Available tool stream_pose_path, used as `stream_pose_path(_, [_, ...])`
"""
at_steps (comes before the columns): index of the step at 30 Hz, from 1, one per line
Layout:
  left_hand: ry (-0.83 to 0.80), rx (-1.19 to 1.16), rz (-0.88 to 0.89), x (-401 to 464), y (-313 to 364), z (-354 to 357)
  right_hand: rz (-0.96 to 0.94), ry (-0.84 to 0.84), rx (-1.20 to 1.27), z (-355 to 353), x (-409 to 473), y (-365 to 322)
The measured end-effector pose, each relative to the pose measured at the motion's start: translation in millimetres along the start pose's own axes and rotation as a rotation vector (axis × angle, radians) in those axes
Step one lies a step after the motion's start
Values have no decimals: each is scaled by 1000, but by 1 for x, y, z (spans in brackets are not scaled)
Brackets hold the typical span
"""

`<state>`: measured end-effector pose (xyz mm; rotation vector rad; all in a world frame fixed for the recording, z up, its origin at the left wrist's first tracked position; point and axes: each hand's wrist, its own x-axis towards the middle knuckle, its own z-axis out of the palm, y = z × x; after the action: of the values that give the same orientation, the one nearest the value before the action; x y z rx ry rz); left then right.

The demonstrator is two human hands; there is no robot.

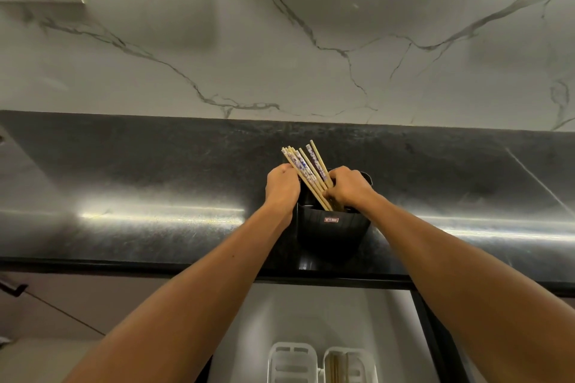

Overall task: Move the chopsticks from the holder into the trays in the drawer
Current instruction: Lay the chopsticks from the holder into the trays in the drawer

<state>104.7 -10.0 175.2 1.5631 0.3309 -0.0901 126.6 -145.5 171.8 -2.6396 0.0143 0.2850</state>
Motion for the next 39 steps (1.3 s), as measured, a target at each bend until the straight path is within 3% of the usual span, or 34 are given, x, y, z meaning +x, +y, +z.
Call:
stream_pose_path(8, [56, 57, -10, -3, 2, -4, -1, 28, -11, -9, -3, 2])
stream_pose_path(13, [113, 112, -12, -8, 6, -5, -10, 106, 130, -37, -6, 3])
stream_pose_path(18, [168, 259, 250, -20, 16, 3, -55, 183, 295, -64, -11, -2])
stream_pose_path(21, [19, 323, 441, -35, 25, 14, -106, 202, 464, -86, -20, -12])
stream_pose_path(23, [-150, 337, 457, -44, 33, 24, -117, 159, 573, -102, -29, -20])
stream_pose_path(27, [-372, 211, 326, -59, 37, 38, -69, 61, 673, -123, -45, -26])
stream_pose_path(31, [-494, -42, 92, -71, 21, 42, 18, -32, 701, -121, -59, -12])
stream_pose_path(36, [-619, -175, -58, -90, 3, 41, 66, -169, 747, -107, -75, 9])
stream_pose_path(39, [-641, -179, -89, -97, -4, 41, 50, -90, 840, -109, -80, 15])
